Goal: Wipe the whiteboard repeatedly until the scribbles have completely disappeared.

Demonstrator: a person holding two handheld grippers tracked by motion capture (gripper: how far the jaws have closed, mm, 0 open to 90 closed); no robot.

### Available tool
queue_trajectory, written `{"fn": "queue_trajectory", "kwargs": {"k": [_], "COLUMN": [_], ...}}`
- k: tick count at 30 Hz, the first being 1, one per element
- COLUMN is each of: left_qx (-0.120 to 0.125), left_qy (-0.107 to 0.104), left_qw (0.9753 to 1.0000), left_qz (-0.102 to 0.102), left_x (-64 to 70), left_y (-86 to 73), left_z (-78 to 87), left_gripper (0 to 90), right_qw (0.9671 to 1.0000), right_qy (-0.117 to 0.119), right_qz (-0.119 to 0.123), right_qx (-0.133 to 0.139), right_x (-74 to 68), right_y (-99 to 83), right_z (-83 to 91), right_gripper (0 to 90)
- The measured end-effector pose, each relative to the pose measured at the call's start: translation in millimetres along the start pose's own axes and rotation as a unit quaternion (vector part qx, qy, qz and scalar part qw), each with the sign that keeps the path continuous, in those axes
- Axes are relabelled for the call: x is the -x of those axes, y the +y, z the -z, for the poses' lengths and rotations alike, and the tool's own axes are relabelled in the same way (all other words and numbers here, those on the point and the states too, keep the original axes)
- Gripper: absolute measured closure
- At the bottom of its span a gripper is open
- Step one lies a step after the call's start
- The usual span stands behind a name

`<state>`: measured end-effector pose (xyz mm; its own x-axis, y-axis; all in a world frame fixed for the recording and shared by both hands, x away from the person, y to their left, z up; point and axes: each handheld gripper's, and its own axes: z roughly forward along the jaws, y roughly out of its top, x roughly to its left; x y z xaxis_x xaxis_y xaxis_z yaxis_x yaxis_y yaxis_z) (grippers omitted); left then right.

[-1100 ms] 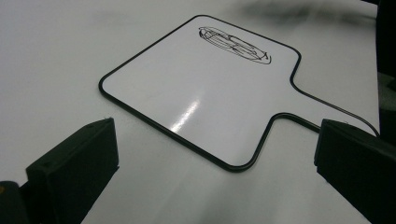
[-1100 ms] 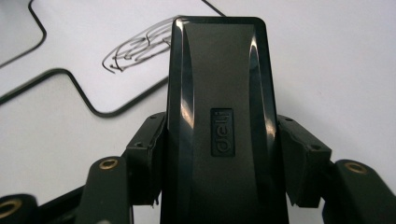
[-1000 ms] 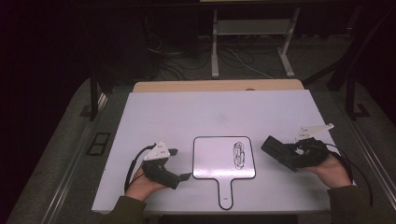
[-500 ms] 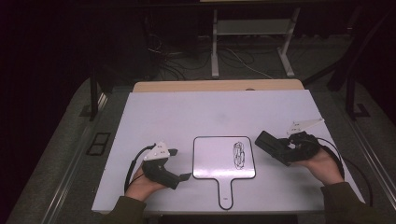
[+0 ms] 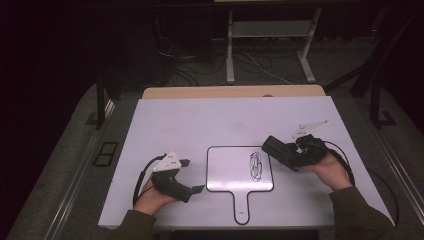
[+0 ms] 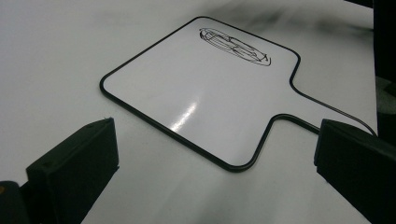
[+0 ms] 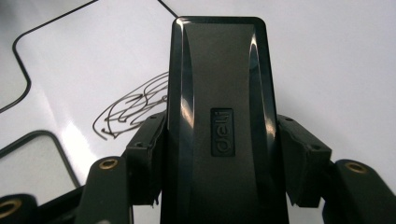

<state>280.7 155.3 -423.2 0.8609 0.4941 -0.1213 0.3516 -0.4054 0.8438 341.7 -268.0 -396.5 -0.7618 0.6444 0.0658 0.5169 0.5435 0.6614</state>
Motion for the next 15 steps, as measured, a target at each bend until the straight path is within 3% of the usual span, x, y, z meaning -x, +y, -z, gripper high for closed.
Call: {"fn": "queue_trajectory", "kwargs": {"k": [15], "left_qx": [0.005], "left_qy": [-0.003], "left_qw": [1.0000], "left_qz": [0.002], "left_x": [-0.8], "left_y": [-0.7], "left_z": [0.3], "left_gripper": [0.0], "right_qw": [0.9999], "right_qy": [0.001], "right_qz": [0.008], "right_qx": [-0.009], "right_x": [-0.2], "right_y": [24.4], "right_z": [-28.2], "right_gripper": [38.8]}}
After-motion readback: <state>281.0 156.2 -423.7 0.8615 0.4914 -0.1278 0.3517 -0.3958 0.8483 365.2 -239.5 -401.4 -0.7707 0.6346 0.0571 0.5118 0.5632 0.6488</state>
